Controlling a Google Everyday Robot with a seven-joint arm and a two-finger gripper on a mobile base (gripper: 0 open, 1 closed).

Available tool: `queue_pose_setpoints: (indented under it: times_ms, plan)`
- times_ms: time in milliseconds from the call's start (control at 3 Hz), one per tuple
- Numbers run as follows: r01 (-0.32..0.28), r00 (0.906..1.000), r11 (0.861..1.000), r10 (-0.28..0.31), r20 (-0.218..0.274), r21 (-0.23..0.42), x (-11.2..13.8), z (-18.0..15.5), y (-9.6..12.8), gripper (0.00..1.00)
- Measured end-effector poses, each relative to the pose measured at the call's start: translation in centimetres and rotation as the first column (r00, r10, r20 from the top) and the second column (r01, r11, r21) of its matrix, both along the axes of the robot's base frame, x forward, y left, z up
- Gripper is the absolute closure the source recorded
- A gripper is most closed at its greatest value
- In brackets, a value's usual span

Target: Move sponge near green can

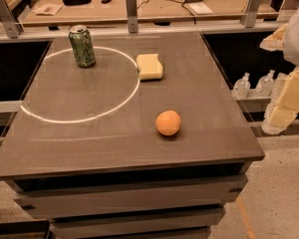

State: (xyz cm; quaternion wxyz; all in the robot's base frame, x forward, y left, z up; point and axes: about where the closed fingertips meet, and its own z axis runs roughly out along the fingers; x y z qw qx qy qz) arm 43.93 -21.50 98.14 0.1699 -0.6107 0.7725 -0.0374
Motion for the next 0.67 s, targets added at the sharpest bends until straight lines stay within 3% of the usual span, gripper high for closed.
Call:
queue_pose_setpoints:
  times_ms: [333,667]
  plan:
    - [-0.108,0.9941,0.993,0.108,0.001,-0.042,-0.06,0.06,0.57,0.00]
    - [-0.274,0.9603,0.949,0.279,0.007,-0.153,-0.33,-0.38,1.08,0.00]
